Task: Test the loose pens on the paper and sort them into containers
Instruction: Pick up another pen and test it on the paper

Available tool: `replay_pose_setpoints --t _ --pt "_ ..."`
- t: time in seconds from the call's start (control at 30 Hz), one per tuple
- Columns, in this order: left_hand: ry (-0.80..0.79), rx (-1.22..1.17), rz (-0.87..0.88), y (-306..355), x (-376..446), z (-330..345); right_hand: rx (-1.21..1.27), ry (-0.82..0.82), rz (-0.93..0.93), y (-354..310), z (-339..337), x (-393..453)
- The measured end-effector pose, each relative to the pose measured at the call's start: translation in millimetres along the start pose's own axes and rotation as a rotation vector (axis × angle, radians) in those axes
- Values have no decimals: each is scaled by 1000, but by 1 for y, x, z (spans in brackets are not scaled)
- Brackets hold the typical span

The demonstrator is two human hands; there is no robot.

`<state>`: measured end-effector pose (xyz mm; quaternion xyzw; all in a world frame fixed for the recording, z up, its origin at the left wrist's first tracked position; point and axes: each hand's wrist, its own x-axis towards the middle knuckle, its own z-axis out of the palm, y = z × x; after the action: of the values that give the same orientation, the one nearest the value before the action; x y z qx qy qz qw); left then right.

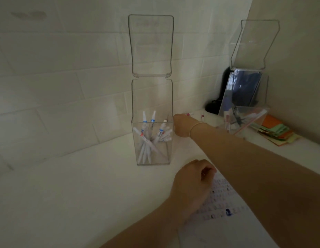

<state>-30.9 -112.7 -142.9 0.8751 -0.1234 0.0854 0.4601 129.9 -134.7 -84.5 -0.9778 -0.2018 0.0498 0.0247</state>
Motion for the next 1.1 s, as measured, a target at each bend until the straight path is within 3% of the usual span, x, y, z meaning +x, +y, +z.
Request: replay_pose_setpoints --t 0.37,0.47,0.63,0.73,0.83,1.1 --pt "7 -861 -488 -3 29 -34 -70 134 9 0 10 3" --pt "-8 -728 -419 -7 32 -36 -98 161 -21 1 9 6" --pt "4 121 75 -25 24 -25 -227 169 -15 5 7 20" --pt "-83 256 190 -29 22 -18 -248 183 -36 9 4 22" --pt "-93 338 169 -31 18 -19 -218 223 -35 13 -2 23" --pt "-66 402 171 -34 15 -16 867 316 229 24 -42 -4"
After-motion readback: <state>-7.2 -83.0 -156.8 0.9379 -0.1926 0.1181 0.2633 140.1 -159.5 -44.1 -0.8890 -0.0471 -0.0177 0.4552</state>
